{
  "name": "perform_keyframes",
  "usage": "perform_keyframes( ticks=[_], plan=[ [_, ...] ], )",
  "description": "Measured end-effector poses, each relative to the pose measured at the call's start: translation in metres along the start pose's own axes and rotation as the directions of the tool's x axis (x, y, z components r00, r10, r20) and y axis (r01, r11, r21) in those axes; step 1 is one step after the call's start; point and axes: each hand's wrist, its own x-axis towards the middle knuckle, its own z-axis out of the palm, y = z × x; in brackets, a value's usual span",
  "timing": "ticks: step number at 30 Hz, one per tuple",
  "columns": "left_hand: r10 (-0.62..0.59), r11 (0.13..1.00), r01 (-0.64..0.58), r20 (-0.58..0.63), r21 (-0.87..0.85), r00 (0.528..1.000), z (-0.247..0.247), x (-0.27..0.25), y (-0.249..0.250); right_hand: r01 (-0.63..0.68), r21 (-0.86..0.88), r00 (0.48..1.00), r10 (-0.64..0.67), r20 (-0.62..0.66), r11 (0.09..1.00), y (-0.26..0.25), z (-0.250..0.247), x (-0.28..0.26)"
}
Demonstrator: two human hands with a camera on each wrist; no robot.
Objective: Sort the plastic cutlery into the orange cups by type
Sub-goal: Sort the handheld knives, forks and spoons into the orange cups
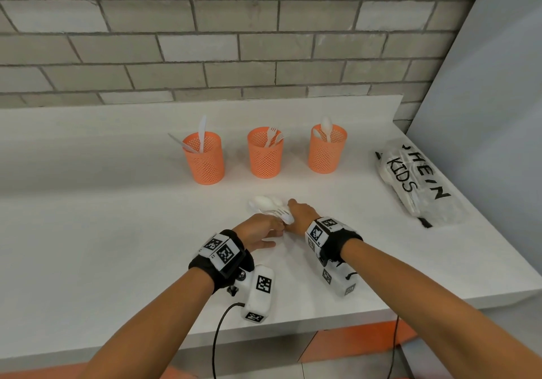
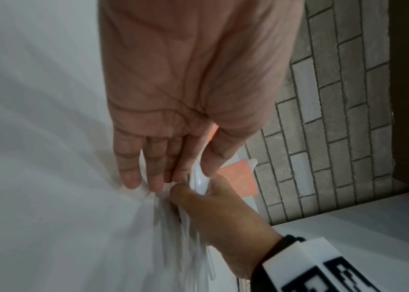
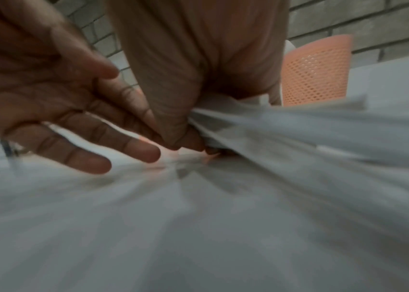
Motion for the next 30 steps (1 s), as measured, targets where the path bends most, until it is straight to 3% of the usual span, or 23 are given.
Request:
perform_keyframes(
  ticks=[2, 4, 7, 9, 11, 15, 19, 25, 27, 30],
  plan=[
    [0.01, 1.0, -0.011, -0.006, -0.026, 1.0, -0.003, -0.003, 0.001, 0.009, 0.072, 1.0, -0.008, -0.012, 0.997, 0.0, -0.011, -0.002],
    [0.021, 0.997, -0.021, 0.001, -0.074, 1.0, -0.006, -0.007, 0.001, 0.056, 0.281, 0.997, -0.037, -0.071, 0.958, 0.0, -0.029, -0.003],
    [0.021, 0.977, -0.017, 0.02, -0.214, 1.0, -0.009, -0.011, 0.001, 0.23, 0.659, 0.964, -0.073, -0.257, 0.716, -0.008, -0.065, -0.009],
    [0.008, 0.942, 0.013, 0.059, -0.336, 0.998, -0.009, -0.013, 0.001, 0.335, 0.76, 0.926, -0.044, -0.376, 0.557, -0.017, -0.09, -0.02],
    [-0.006, 0.882, 0.057, 0.111, -0.467, 0.994, -0.005, -0.013, 0.001, 0.411, 0.801, 0.896, -0.032, -0.442, 0.436, -0.025, -0.106, -0.031],
    [-0.02, 0.724, 0.131, 0.17, -0.677, 0.985, 0.01, -0.011, 0.007, 0.498, 0.803, 0.852, -0.014, -0.523, 0.327, -0.036, -0.109, -0.045],
    [-0.033, 0.61, 0.158, 0.173, -0.777, 0.984, 0.026, -0.008, 0.015, 0.531, 0.792, 0.822, 0.042, -0.567, 0.302, -0.04, -0.099, -0.047],
    [-0.024, 0.445, 0.094, 0.092, -0.891, 0.995, 0.042, -0.002, 0.037, 0.504, 0.831, 0.821, 0.169, -0.546, 0.236, -0.039, -0.083, -0.045],
    [-0.019, 0.425, 0.069, 0.067, -0.902, 0.998, 0.045, -0.003, 0.05, 0.492, 0.847, 0.823, 0.211, -0.528, 0.202, -0.038, -0.077, -0.045],
    [-0.01, 0.492, 0.028, 0.027, -0.87, 1.0, 0.05, -0.008, 0.059, 0.478, 0.869, 0.821, 0.285, -0.495, 0.132, -0.039, -0.075, -0.045]
  ],
)
